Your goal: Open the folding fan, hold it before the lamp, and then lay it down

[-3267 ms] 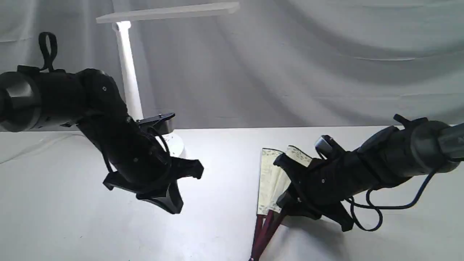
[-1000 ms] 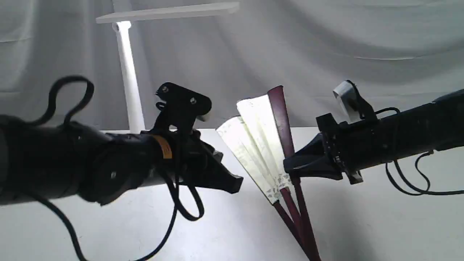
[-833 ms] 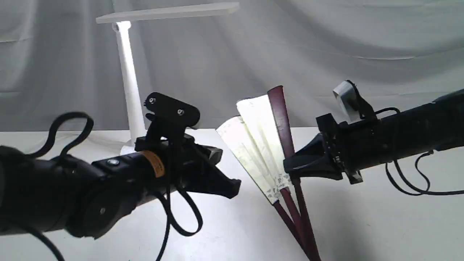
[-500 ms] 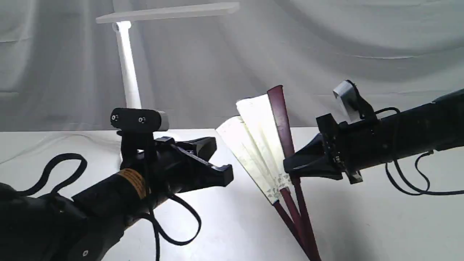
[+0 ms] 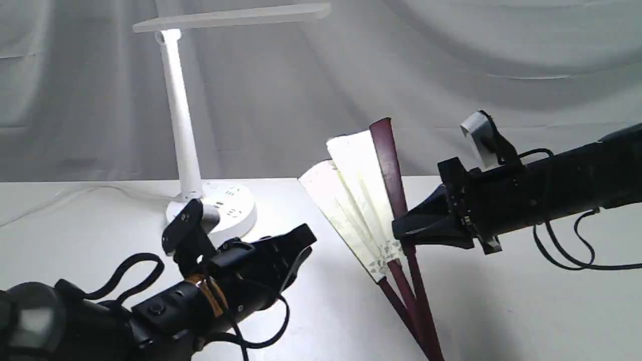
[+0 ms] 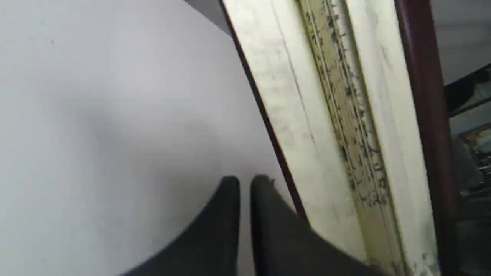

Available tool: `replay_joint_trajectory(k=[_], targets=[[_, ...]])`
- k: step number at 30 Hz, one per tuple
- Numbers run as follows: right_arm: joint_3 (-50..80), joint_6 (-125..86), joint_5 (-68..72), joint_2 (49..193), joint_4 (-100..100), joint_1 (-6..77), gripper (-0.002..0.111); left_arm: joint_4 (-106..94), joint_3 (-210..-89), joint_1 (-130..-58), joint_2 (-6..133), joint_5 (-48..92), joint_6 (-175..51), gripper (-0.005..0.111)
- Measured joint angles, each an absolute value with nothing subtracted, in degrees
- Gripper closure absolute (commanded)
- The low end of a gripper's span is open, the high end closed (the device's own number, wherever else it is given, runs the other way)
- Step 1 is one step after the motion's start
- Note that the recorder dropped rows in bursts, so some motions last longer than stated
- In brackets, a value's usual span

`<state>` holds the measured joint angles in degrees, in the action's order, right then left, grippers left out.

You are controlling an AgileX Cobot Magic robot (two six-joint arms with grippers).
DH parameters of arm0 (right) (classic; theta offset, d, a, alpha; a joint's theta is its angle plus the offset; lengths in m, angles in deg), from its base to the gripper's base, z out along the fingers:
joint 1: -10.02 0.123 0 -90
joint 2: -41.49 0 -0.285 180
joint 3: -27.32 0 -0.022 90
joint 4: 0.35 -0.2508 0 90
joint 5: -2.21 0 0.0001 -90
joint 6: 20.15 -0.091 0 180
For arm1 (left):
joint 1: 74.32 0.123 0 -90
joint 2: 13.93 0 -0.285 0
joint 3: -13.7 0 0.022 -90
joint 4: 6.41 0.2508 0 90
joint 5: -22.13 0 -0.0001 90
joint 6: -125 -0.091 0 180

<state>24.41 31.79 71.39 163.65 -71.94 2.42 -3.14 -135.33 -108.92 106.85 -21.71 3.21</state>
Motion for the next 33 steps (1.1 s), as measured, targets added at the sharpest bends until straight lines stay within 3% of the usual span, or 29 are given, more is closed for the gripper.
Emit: replay_joint_trajectory(k=[12, 19, 33], targets=[[24.41, 31.79, 71.39, 163.65, -71.94, 2.42, 0.108, 7.33, -139.11, -106.58, 112.29, -29.16, 26.28, 0.059], [24.41, 31.79, 71.39, 163.65, -71.94, 2.42, 0.108, 8.36, -139.28, -104.67, 116.69, -45.14, 36.25, 0.057], [24.41, 32.01, 71.39, 163.65, -71.94, 2.42, 0.108, 9.18, -141.74, -103.89, 123.16, -46.93, 41.64, 0.057]])
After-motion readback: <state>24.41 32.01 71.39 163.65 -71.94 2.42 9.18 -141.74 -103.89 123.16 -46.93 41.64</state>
